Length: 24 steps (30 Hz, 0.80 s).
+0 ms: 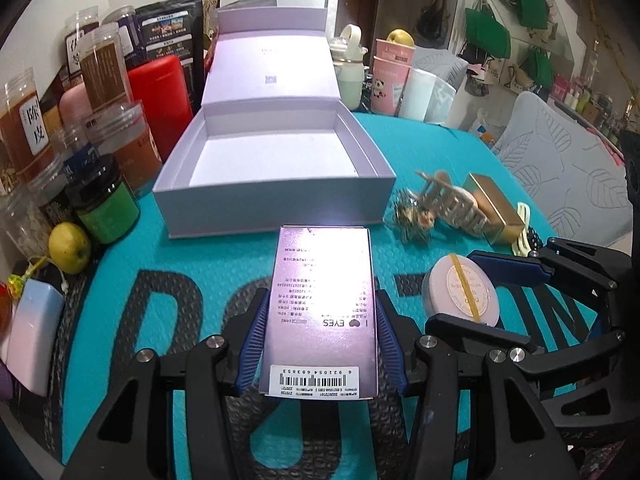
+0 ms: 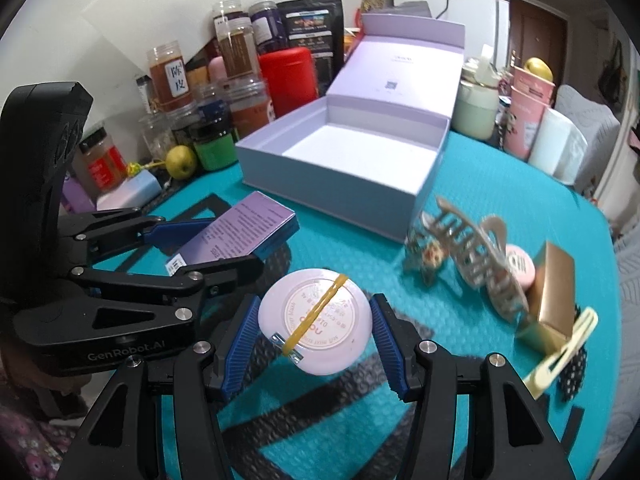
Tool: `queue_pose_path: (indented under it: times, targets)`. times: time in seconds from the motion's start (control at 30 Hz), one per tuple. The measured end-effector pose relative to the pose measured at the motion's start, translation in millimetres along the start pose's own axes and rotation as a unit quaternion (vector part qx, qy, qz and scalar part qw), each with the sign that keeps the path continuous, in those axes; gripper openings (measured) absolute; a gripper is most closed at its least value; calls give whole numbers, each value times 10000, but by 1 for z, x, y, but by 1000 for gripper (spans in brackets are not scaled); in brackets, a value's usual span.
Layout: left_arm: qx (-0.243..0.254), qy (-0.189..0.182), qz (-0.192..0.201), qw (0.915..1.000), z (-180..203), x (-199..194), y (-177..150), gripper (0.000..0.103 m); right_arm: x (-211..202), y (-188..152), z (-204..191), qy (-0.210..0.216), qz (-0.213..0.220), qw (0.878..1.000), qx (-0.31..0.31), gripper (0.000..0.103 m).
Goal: Organize rigid objects
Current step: 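Carry the purple box and compact into the lavender gift box with both grippers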
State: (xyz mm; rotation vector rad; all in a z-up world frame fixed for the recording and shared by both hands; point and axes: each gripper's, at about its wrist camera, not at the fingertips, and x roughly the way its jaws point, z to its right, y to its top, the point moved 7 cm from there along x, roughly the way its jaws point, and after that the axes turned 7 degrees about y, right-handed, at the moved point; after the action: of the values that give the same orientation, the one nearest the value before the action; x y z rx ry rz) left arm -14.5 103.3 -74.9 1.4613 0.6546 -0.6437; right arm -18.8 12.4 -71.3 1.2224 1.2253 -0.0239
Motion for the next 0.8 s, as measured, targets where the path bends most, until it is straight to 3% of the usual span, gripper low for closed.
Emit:
queue_pose_path:
  times: [0.8]
  targets:
    - [-32, 84, 273, 9996, -26, 17, 68, 50, 8, 79, 24, 77, 278, 9983, -506, 56]
